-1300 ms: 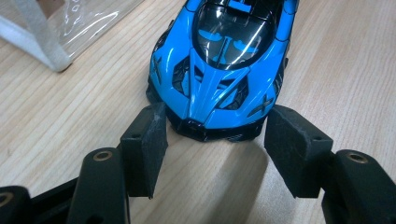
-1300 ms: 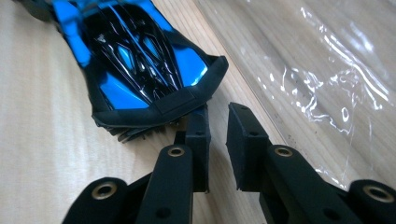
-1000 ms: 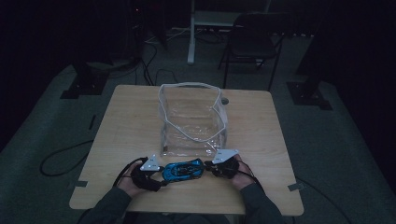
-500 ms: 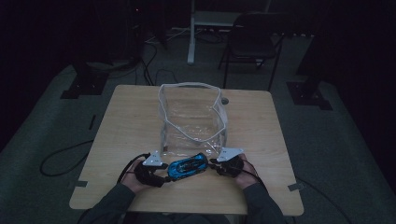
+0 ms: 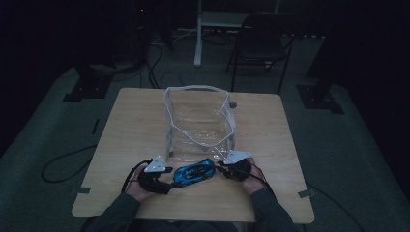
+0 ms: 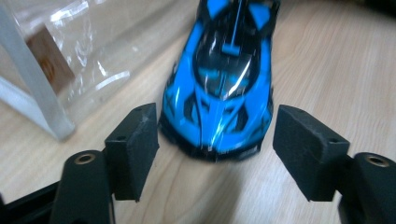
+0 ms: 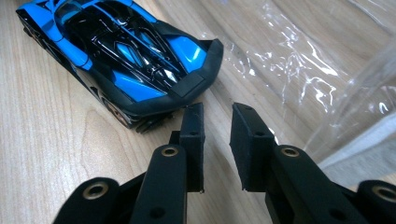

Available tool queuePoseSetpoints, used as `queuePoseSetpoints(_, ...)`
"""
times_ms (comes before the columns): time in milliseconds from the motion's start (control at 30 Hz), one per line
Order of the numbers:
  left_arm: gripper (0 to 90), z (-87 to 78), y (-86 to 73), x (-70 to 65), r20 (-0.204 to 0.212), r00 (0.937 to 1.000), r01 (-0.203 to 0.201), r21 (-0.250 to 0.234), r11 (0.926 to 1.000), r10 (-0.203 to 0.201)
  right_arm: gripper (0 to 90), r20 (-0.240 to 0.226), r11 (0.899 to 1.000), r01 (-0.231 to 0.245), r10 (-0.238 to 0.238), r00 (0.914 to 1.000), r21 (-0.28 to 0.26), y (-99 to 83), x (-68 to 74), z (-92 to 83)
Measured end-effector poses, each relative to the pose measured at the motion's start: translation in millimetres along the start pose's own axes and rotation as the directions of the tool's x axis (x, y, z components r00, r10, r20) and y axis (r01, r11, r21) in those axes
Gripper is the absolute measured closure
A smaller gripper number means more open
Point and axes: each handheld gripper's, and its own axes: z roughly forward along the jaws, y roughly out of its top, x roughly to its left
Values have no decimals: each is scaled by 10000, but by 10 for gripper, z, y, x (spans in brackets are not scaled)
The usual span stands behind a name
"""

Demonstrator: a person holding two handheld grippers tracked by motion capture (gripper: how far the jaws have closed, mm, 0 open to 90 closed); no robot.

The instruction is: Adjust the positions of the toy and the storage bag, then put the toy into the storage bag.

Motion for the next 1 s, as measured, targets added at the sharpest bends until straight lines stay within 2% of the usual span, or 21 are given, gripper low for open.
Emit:
queuePoseSetpoints(267,286,43,109,36,5,9999,151,-318,9994,-151,711,94,9998,-192,192,9998,-41,-11,-9,-10)
queuePoseSetpoints(433,286,139,198,-6,315,9994,-161,-441,9989,175,707,96,9997,-214,214,9997,-70,-16,-21,-10)
queuePoseSetpoints(600,286,237,254,-24,437,9986,-276,-295,9992,289,692,33,9996,-273,273,9996,-22,-29,-24,4)
queuePoseSetpoints(867,265,327,345,-34,264,9985,-480,-1,9988,480,681,165,9994,-353,353,9992,-43,-33,-37,3)
queuePoseSetpoints(1000,248,376,377,-25,321,9984,-468,147,9988,463,682,145,9992,-394,394,9991,5,-28,-36,24)
